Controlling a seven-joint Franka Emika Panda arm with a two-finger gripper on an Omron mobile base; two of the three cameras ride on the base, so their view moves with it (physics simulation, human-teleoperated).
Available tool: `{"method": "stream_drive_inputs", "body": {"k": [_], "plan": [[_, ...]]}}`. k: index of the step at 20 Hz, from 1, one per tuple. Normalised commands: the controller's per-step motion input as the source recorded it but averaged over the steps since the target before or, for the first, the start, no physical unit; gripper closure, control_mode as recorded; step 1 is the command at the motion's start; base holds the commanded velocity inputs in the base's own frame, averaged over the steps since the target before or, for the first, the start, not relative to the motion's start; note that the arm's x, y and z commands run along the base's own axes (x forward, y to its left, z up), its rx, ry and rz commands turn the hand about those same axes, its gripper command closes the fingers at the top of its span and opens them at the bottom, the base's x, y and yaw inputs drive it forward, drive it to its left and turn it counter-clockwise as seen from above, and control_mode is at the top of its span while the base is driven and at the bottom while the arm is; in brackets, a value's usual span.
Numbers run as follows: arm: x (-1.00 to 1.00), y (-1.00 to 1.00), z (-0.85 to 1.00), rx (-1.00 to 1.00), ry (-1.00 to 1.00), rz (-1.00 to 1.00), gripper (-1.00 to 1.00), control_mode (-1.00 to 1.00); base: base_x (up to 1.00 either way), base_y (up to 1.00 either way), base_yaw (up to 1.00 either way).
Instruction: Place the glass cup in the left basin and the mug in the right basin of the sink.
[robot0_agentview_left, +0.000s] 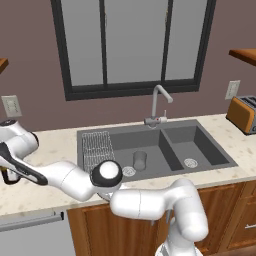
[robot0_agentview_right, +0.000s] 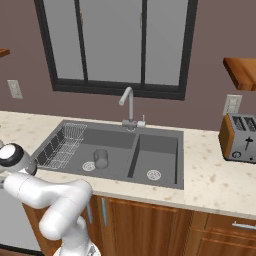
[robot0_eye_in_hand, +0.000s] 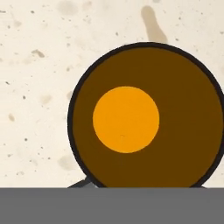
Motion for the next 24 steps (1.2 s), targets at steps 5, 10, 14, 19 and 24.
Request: {"method": "stream_drive_inputs", "body": {"k": [5, 10, 14, 19, 24], "plan": [[0.00, 0.00, -0.16, 0.00, 0.10, 0.13, 1.00, -1.00, 0.00, 0.00, 0.00], [0.00, 0.00, -0.12, 0.00, 0.13, 0.06, 1.00, -1.00, 0.00, 0.00, 0.00], [0.00, 0.00, -0.01, -0.02, 0.08, 0.01, 1.00, -1.00, 0.00, 0.00, 0.00], [0.00, 0.00, 0.22, -0.04, 0.02, 0.00, 1.00, -1.00, 0.00, 0.00, 0.00], [-0.01, -0.04, 0.34, -0.08, 0.00, 0.00, 1.00, -1.00, 0.00, 0.00, 0.00]]}}
